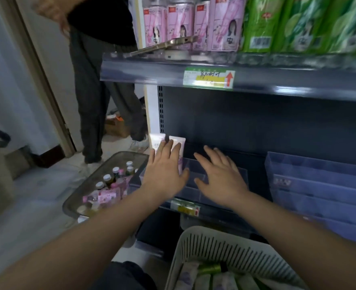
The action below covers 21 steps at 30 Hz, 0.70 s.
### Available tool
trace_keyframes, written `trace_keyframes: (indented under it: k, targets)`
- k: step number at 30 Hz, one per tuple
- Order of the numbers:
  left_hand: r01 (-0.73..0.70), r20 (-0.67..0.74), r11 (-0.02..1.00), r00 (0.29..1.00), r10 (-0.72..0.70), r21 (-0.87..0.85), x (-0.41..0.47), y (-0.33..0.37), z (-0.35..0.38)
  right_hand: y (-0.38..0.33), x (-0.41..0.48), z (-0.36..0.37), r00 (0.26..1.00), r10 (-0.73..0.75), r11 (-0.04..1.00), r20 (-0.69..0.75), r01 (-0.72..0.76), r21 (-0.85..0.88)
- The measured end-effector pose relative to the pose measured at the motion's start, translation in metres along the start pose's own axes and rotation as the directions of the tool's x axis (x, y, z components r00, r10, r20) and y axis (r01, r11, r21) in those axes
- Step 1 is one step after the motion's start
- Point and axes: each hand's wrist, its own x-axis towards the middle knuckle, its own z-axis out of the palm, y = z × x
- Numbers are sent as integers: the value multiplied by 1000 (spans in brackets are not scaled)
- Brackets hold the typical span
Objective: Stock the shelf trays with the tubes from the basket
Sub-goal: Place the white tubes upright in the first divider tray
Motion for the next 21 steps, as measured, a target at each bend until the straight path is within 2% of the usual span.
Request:
trace_keyframes:
  k: [12,16,21]
  targets:
    - [-57,130,991,989,73,-121,-88,49,49,29,-115,35,992,77,995,97,-82,52]
    - [-10,234,982,971,55,-190,-109,55,75,39,-142,59,984,88,992,155,-101,79]
    - [48,367,983,930,21,-179,-125,53,106,48,-163,85,964,131,978,232,-165,130]
